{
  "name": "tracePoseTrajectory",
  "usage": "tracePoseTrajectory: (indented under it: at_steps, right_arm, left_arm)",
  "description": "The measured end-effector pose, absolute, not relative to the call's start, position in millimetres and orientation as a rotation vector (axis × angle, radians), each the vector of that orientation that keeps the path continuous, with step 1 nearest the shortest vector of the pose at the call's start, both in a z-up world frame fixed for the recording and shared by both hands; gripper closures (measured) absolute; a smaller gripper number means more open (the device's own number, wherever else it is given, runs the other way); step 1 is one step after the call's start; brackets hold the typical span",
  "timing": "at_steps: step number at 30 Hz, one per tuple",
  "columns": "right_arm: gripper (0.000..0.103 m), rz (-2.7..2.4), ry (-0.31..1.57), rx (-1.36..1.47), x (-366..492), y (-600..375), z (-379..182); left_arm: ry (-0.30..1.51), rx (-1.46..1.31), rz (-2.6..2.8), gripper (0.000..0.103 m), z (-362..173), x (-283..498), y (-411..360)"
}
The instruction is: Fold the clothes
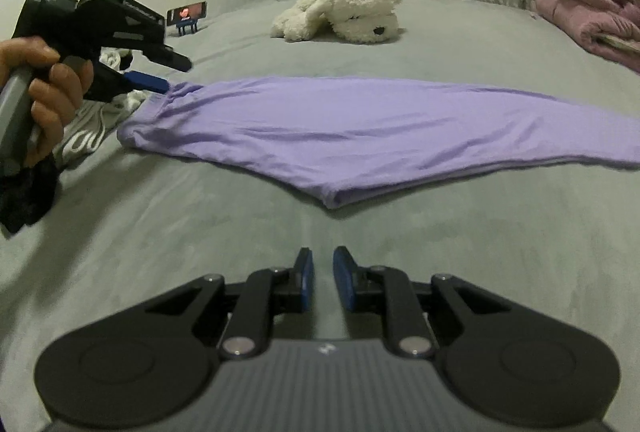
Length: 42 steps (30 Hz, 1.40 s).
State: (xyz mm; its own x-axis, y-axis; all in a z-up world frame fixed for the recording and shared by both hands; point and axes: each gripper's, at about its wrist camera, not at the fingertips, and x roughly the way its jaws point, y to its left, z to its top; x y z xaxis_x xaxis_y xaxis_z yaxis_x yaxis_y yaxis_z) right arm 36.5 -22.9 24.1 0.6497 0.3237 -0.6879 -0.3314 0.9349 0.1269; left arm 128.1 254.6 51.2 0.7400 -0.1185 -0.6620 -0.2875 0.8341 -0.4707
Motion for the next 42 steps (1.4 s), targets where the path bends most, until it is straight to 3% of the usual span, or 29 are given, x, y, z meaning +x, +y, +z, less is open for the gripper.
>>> tracePoseTrajectory:
  at_steps: [13, 24, 33, 38, 42]
  right_arm:
    - [0.087, 0.364, 0.71, 0.052, 17.9, -29.9, 16.0]
    - [0.084, 0.356, 0.693, 0.062, 9.2, -31.0, 16.8]
    - [0.071, 0.359, 0.713, 0.083, -9.1, -42.5, 22.6]
    - [0.055, 0.281, 0.733, 0.08, -11.8, -79.4, 34.9]
    - [0.052, 0.189, 0.755, 0.137, -8.6, -120.7, 39.4]
  left_arm:
    - [0.939, -0.385, -0.085, 0.071, 27.5, 135.5, 149.3]
    - [0.93, -0.31, -0.046, 0.071, 38.2, 122.3, 125.0]
    - [0.927, -0.312, -0.054, 0.071, 42.0, 116.8, 109.0]
    - [0.92, -0.299, -0.05, 0.071, 42.1, 116.1, 107.2]
    - [0.899, -0.285, -0.035, 0.071, 46.2, 109.5, 106.0]
